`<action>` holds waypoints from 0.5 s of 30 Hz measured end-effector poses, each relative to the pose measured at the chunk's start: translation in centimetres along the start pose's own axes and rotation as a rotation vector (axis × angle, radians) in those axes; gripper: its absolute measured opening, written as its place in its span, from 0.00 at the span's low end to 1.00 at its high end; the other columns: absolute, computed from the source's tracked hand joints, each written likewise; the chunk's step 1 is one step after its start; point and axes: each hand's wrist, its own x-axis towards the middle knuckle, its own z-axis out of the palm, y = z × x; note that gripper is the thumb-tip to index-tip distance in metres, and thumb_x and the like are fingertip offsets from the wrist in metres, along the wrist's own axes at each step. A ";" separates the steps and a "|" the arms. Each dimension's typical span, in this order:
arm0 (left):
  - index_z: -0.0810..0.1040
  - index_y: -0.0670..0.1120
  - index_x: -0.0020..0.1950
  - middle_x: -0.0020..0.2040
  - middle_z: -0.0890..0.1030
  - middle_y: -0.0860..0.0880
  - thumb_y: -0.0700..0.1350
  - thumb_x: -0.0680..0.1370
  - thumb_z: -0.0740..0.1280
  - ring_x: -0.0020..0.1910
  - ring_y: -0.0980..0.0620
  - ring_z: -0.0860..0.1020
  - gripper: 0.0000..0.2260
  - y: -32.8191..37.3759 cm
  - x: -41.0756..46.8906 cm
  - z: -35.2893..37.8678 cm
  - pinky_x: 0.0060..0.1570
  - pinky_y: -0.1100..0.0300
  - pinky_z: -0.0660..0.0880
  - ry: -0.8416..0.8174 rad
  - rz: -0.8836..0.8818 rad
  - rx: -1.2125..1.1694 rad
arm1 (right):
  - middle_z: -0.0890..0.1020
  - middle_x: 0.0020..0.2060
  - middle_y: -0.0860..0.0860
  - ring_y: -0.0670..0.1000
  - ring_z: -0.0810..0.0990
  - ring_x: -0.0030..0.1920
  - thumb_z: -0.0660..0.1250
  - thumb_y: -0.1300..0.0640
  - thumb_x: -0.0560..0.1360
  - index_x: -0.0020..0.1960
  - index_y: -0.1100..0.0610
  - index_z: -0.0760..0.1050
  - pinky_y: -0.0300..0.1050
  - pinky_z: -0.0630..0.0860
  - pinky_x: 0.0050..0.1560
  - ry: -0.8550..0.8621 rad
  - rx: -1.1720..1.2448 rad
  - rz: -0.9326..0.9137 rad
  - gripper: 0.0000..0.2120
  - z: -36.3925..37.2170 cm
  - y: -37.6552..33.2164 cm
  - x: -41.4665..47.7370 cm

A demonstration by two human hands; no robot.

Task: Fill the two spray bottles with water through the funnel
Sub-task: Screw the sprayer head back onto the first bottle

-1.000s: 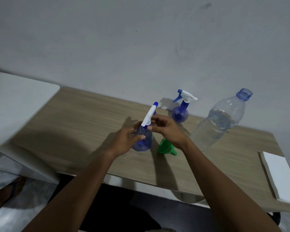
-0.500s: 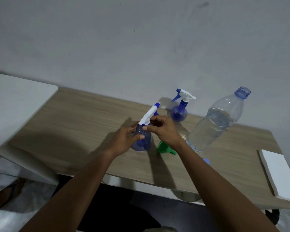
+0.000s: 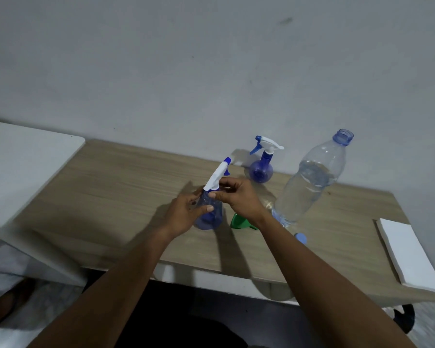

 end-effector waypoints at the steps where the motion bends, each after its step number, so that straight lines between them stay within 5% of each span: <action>1: 0.80 0.45 0.64 0.49 0.85 0.58 0.38 0.75 0.74 0.49 0.67 0.82 0.18 0.1 -0.6 0.1 0.52 0.70 0.76 -0.006 0.000 0.011 | 0.87 0.52 0.58 0.50 0.85 0.52 0.76 0.68 0.72 0.59 0.66 0.82 0.42 0.80 0.56 -0.025 -0.012 0.003 0.15 -0.2 -0.1 -0.5; 3: 0.80 0.52 0.62 0.47 0.84 0.63 0.38 0.73 0.76 0.48 0.72 0.80 0.19 -0.1 -1.6 0.1 0.49 0.76 0.72 -0.035 0.010 0.033 | 0.87 0.51 0.55 0.50 0.85 0.52 0.75 0.68 0.74 0.59 0.65 0.82 0.44 0.79 0.57 -0.081 -0.023 -0.001 0.13 -0.6 -0.2 -1.8; 5: 0.80 0.58 0.62 0.52 0.84 0.64 0.42 0.71 0.79 0.55 0.67 0.80 0.23 -0.1 -3.0 -0.3 0.58 0.68 0.74 -0.066 0.007 0.032 | 0.86 0.50 0.52 0.49 0.84 0.52 0.73 0.68 0.75 0.59 0.64 0.82 0.44 0.79 0.57 -0.125 0.011 0.003 0.12 -0.8 -0.6 -3.5; 7: 0.80 0.51 0.66 0.58 0.84 0.57 0.45 0.67 0.80 0.59 0.60 0.80 0.27 -0.2 -4.4 -0.5 0.64 0.59 0.75 -0.113 -0.025 -0.058 | 0.85 0.49 0.52 0.47 0.83 0.51 0.71 0.68 0.77 0.59 0.63 0.81 0.41 0.78 0.55 -0.147 0.062 0.005 0.11 -1.0 -1.3 -5.3; 10: 0.80 0.47 0.66 0.59 0.85 0.51 0.50 0.62 0.83 0.59 0.56 0.81 0.33 -0.1 -6.8 0.3 0.60 0.62 0.76 -0.176 -0.067 -0.144 | 0.84 0.50 0.53 0.47 0.83 0.50 0.71 0.69 0.77 0.59 0.65 0.80 0.38 0.78 0.54 -0.199 0.066 -0.003 0.11 -0.7 -1.9 -8.0; 12: 0.82 0.49 0.61 0.56 0.86 0.51 0.50 0.61 0.83 0.57 0.54 0.83 0.29 0.1 -8.9 1.6 0.56 0.64 0.77 -0.199 -0.104 -0.132 | 0.85 0.48 0.53 0.45 0.84 0.49 0.71 0.72 0.75 0.58 0.67 0.80 0.37 0.78 0.54 -0.223 0.072 0.029 0.11 -0.6 -1.6 -10.3; 15: 0.83 0.46 0.59 0.53 0.87 0.49 0.37 0.68 0.79 0.56 0.49 0.84 0.20 -0.2 -12.3 3.6 0.56 0.60 0.79 -0.192 -0.155 -0.122 | 0.85 0.46 0.53 0.47 0.84 0.46 0.74 0.71 0.73 0.55 0.66 0.81 0.43 0.80 0.55 -0.177 0.088 0.073 0.12 0.1 -0.2 -13.8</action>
